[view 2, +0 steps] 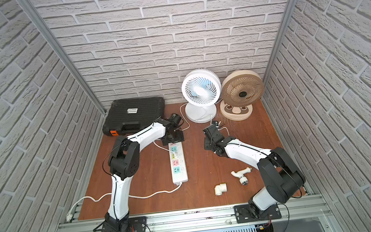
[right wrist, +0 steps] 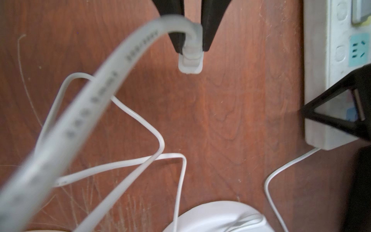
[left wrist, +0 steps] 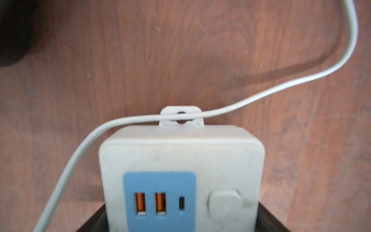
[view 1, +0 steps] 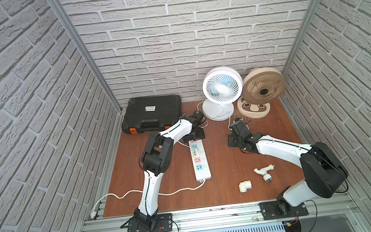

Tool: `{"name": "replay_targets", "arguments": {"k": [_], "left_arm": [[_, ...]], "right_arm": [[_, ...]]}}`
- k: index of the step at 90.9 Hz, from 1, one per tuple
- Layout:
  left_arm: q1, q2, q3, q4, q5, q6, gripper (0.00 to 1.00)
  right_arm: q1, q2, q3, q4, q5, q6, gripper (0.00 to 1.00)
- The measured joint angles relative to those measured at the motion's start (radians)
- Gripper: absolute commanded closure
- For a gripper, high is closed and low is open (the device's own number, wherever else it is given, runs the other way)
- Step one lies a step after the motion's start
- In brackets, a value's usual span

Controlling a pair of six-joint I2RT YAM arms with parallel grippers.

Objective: Unplug the desk fan from the power strip
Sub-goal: Place the plug at the center of the board.

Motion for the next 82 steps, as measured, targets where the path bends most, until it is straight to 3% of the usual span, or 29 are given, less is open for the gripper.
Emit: {"name": "replay_targets", "arguments": {"k": [24, 47, 82], "left_arm": [[-0.003, 0.000, 0.000, -0.004, -0.015, -0.006, 1.00], [-0.005, 0.000, -0.002, -0.018, -0.029, -0.020, 1.00], [-0.003, 0.000, -0.002, -0.040, -0.045, -0.041, 1.00]], "right_arm": [[-0.173, 0.084, 0.012, 0.012, -0.063, -0.032, 0.97], [-0.274, 0.183, 0.092, 0.008, -0.115, -0.043, 0.96], [-0.312, 0.218, 0.128, -0.032, -0.143, -0.065, 0.62]]}}
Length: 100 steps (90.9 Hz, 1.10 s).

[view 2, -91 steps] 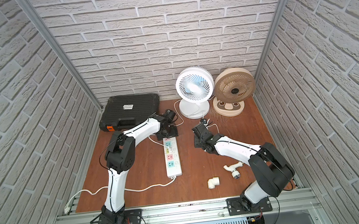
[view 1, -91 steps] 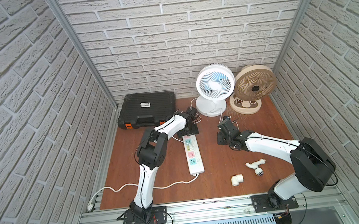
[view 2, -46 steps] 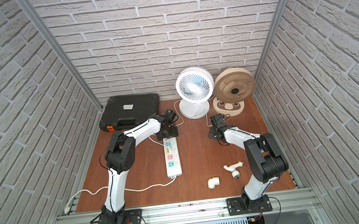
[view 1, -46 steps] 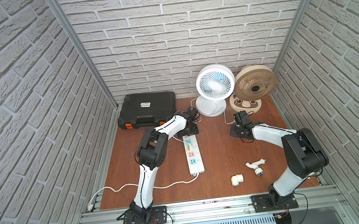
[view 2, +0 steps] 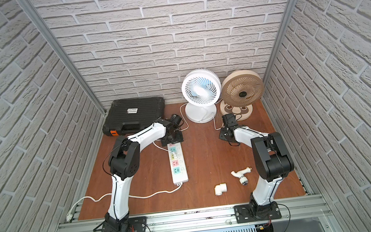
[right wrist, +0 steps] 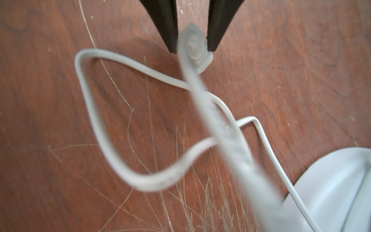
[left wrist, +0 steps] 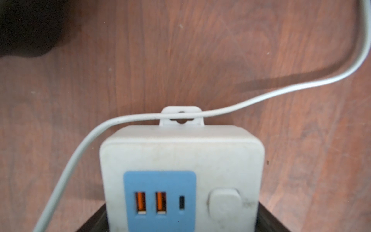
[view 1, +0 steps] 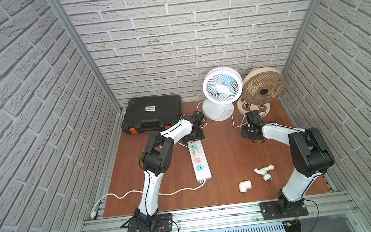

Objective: Unplug the desk fan from the power strip
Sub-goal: Place the plug at the center of the board.

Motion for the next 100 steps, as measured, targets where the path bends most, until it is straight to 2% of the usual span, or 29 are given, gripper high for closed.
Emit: {"name": "replay_targets", "arguments": {"k": [18, 46, 86, 100], "left_arm": [[0.000, 0.000, 0.001, -0.005, -0.004, -0.003, 1.00], [0.000, 0.012, 0.026, -0.056, -0.018, -0.018, 1.00], [0.000, 0.022, 0.045, -0.076, -0.016, -0.018, 1.00], [0.000, 0.026, 0.054, -0.085, -0.017, -0.019, 1.00]], "right_arm": [[0.000, -0.019, 0.000, -0.048, 0.000, -0.009, 0.48], [0.000, -0.163, -0.021, -0.089, -0.011, -0.025, 0.40], [0.014, -0.425, -0.105, -0.168, -0.021, -0.047, 0.38], [0.072, -0.511, -0.121, -0.172, -0.026, -0.047, 0.41]]}}
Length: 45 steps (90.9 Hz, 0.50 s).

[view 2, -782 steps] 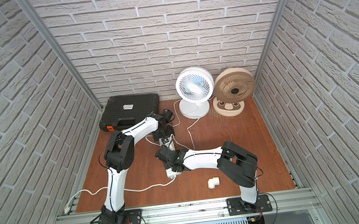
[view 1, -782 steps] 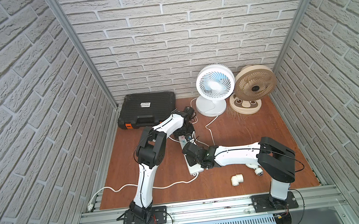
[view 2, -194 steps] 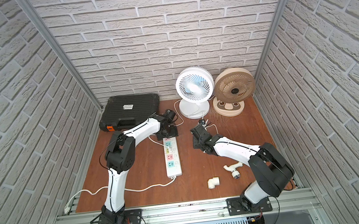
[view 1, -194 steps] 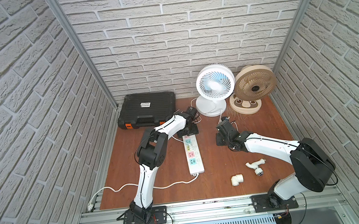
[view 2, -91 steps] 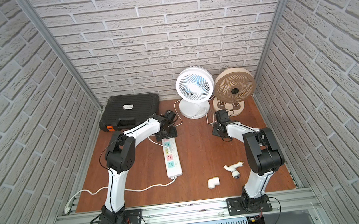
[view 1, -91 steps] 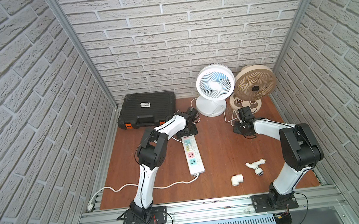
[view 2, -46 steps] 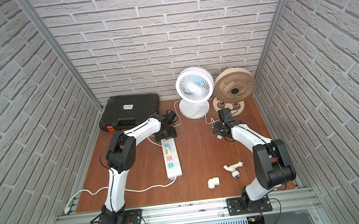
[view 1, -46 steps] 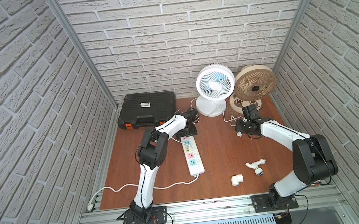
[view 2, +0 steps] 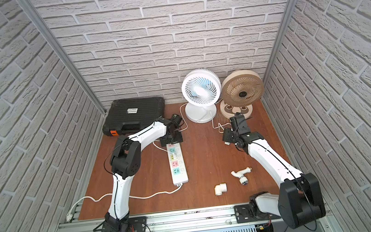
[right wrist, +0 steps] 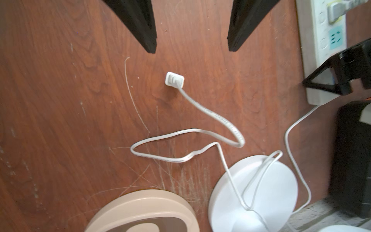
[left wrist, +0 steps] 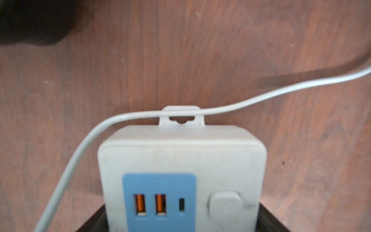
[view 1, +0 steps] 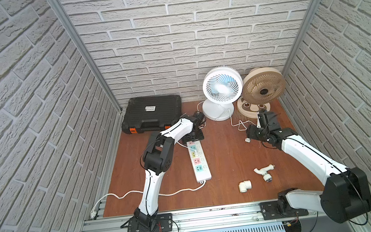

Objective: Unplug the desk fan from the power strip
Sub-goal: Place the plug at the center of the board, then remove the plug from the socket.

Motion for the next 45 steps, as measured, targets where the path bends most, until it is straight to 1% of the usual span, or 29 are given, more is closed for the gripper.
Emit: {"name": "replay_targets", "arguments": {"k": [10, 20, 34, 45], "left_arm": [[0.000, 0.004, 0.008, -0.009, 0.000, -0.001, 1.00], [0.000, 0.006, 0.013, -0.013, 0.002, -0.001, 1.00], [0.003, 0.017, 0.033, -0.034, 0.012, -0.001, 1.00], [0.011, 0.026, 0.047, -0.048, 0.036, 0.002, 1.00]], "right_arm": [[0.075, -0.045, -0.023, 0.020, -0.008, 0.001, 0.42], [0.175, -0.068, -0.053, 0.070, -0.014, 0.000, 0.43], [0.322, -0.064, -0.097, 0.172, -0.014, -0.008, 0.44], [0.423, -0.026, -0.118, 0.270, -0.009, -0.026, 0.44]]}}
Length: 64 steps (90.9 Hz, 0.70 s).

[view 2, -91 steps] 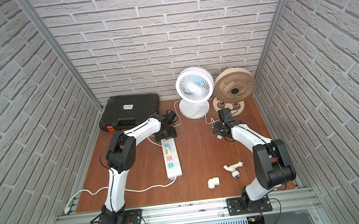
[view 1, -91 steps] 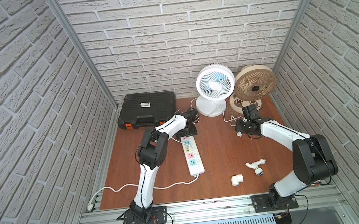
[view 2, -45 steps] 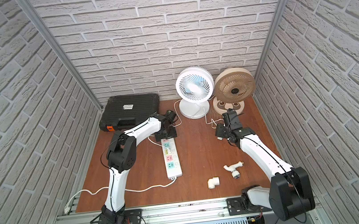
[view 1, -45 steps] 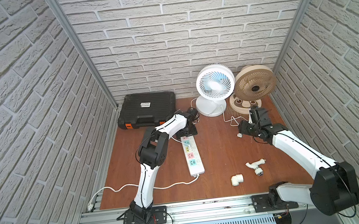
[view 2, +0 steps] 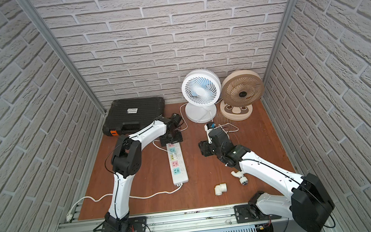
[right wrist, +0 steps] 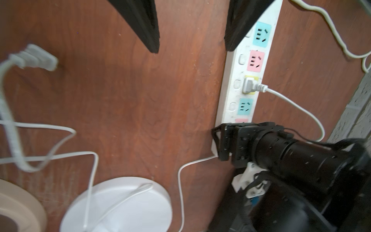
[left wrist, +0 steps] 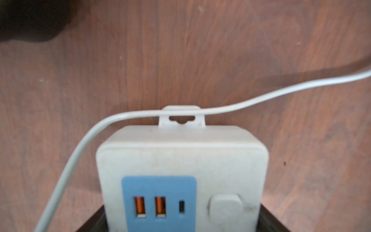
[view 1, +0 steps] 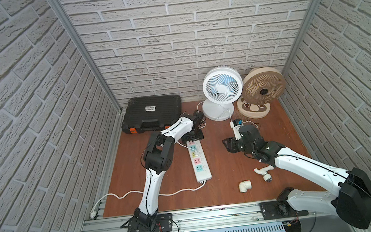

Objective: Unplug the desk fan from the power strip
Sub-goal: Remove the plug from the socket.

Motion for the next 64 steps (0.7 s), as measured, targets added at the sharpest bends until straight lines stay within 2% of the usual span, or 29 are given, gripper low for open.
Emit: {"name": "replay_targets", "arguments": {"k": [32, 64], "left_arm": [[0.021, 0.008, 0.017, -0.018, 0.055, 0.015, 1.00], [0.045, 0.032, 0.061, -0.062, 0.120, 0.029, 1.00]], "right_arm": [[0.212, 0.272, -0.005, 0.252, 0.029, -0.056, 0.45], [0.269, 0.466, 0.110, 0.324, 0.071, -0.100, 0.48]]}}
